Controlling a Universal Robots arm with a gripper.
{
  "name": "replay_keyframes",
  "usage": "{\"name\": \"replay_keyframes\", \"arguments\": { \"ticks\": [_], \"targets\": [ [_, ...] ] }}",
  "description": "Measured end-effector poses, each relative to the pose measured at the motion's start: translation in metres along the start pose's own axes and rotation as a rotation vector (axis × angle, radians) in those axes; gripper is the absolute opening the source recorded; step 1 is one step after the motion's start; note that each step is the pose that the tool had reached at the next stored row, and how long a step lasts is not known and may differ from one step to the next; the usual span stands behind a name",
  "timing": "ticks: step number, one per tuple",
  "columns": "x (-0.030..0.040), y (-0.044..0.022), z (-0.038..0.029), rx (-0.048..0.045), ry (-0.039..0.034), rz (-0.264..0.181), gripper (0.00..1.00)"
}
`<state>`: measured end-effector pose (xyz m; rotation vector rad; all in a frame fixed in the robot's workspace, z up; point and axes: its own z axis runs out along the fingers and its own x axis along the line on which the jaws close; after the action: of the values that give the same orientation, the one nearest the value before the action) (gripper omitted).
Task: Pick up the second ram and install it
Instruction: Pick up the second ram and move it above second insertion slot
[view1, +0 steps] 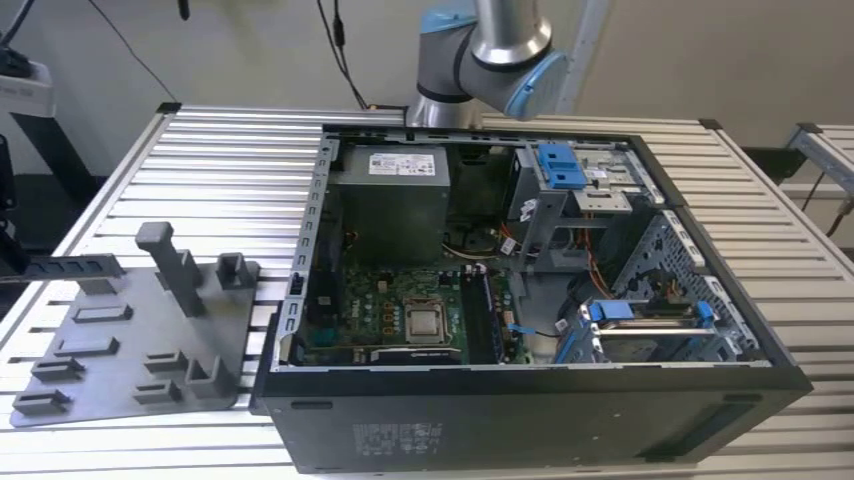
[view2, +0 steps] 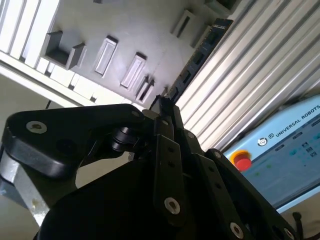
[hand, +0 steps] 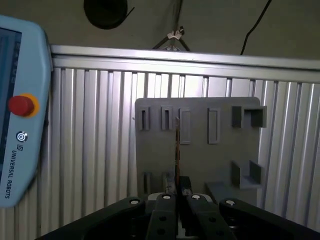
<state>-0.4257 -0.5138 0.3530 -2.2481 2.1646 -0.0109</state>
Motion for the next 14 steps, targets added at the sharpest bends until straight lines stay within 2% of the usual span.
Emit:
{"name": "replay_keyframes", "arguments": {
  "ticks": [14],
  "targets": [
    [-0.0001,-0.0004,-0.02,0.0,-0.0007,0.005,0.14]
  ]
}}
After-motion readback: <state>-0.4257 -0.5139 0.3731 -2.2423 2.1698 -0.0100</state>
